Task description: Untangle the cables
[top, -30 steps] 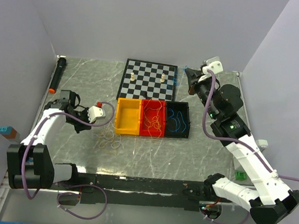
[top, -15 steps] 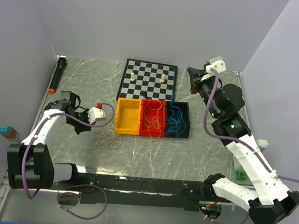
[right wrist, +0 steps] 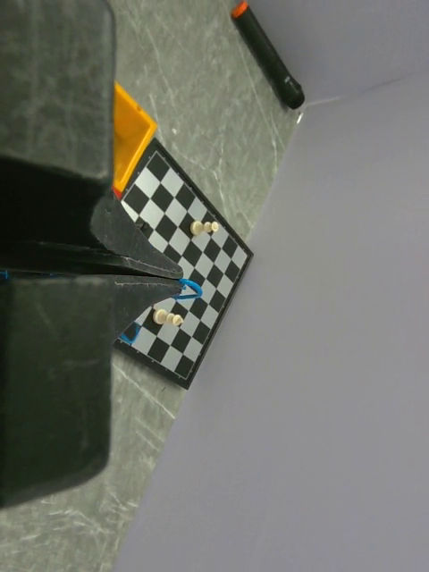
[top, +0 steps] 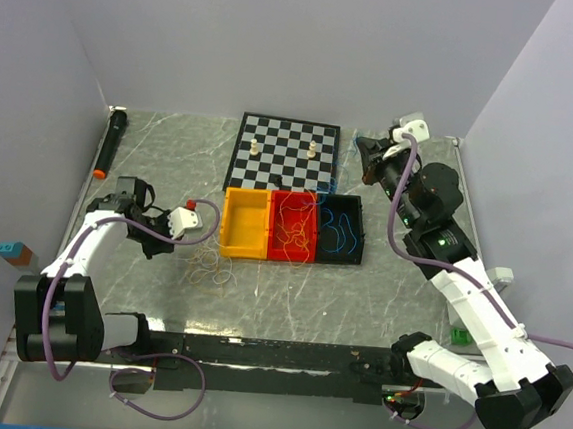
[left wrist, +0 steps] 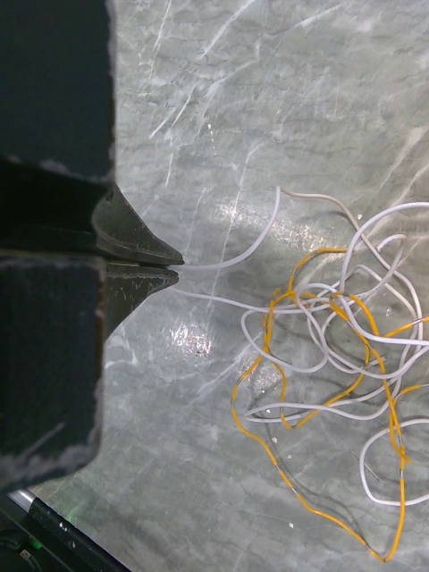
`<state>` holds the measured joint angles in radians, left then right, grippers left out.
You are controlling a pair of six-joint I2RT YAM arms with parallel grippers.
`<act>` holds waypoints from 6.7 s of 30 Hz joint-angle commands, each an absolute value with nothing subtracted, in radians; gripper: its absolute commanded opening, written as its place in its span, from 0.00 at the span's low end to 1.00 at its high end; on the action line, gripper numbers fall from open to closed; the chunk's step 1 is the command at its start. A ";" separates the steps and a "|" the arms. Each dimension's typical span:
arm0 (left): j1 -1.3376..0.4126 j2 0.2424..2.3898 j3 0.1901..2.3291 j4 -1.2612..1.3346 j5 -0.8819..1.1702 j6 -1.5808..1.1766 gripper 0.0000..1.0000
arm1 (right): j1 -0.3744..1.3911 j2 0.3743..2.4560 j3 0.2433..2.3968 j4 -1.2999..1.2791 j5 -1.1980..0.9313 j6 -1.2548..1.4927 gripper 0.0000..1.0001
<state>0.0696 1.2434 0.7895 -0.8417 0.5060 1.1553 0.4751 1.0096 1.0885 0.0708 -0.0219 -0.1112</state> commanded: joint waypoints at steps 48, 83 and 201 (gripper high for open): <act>0.071 1.232 0.890 -0.923 0.609 1.132 0.01 | 0.278 1.011 0.927 0.169 -0.138 0.069 0.00; 0.060 1.227 0.913 -0.910 0.664 1.088 0.01 | 0.546 0.864 0.666 0.175 0.124 0.291 0.00; -0.012 1.160 1.020 -0.885 0.768 0.856 0.01 | 1.023 1.390 0.738 0.339 -0.248 0.130 0.75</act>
